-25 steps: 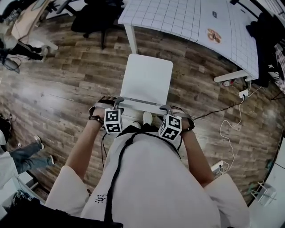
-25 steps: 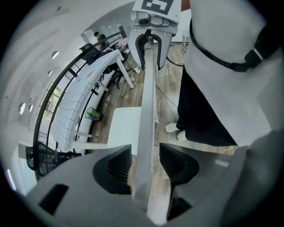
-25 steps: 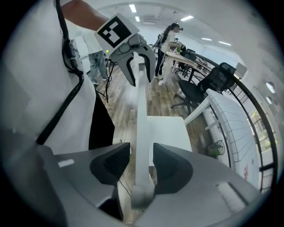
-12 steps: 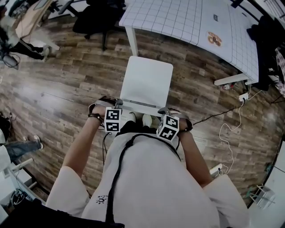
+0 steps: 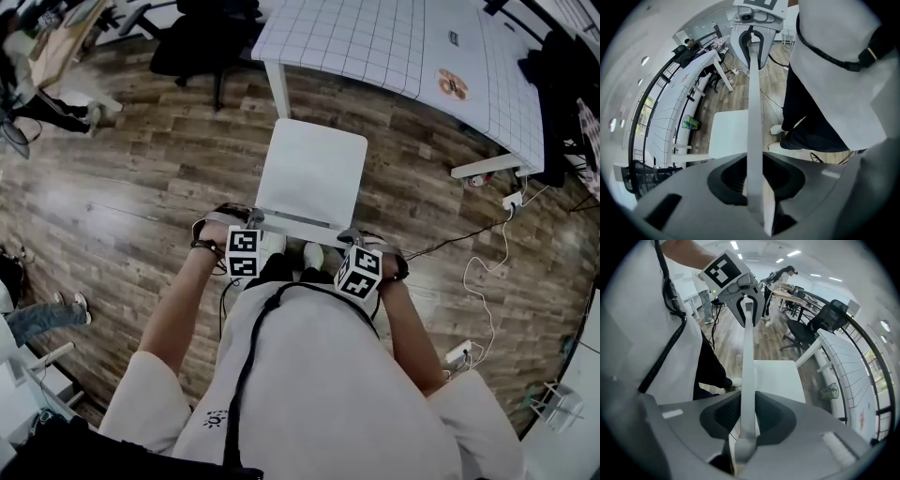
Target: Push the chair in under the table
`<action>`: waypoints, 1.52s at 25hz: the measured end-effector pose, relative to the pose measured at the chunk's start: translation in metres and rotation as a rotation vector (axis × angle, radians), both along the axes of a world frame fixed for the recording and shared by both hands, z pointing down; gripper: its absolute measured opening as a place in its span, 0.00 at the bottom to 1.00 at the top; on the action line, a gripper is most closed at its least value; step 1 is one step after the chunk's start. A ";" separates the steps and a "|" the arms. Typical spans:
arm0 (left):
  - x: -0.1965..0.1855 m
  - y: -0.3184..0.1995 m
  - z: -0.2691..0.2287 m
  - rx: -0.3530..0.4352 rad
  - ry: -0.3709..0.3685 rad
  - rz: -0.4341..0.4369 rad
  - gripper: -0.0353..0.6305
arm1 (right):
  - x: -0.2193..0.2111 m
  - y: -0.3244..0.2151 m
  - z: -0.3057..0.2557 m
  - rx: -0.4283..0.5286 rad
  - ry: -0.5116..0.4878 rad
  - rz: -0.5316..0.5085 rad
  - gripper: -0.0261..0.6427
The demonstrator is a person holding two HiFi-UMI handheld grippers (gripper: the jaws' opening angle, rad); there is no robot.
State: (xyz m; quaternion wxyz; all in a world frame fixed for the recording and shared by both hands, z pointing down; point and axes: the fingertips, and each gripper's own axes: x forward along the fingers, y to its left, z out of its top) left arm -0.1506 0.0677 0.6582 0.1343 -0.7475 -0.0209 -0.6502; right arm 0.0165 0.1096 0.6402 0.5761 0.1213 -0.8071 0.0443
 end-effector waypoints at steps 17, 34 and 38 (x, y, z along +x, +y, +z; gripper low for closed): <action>-0.004 -0.078 -0.004 -0.028 0.003 0.031 0.22 | -0.008 -0.064 -0.004 -0.006 0.011 0.077 0.17; 0.014 -0.149 -0.003 -0.017 0.045 0.077 0.20 | 0.010 -0.141 -0.001 0.014 0.037 0.080 0.17; 0.019 -0.165 -0.004 -0.008 0.055 0.082 0.20 | 0.016 -0.158 -0.001 0.018 0.045 0.078 0.17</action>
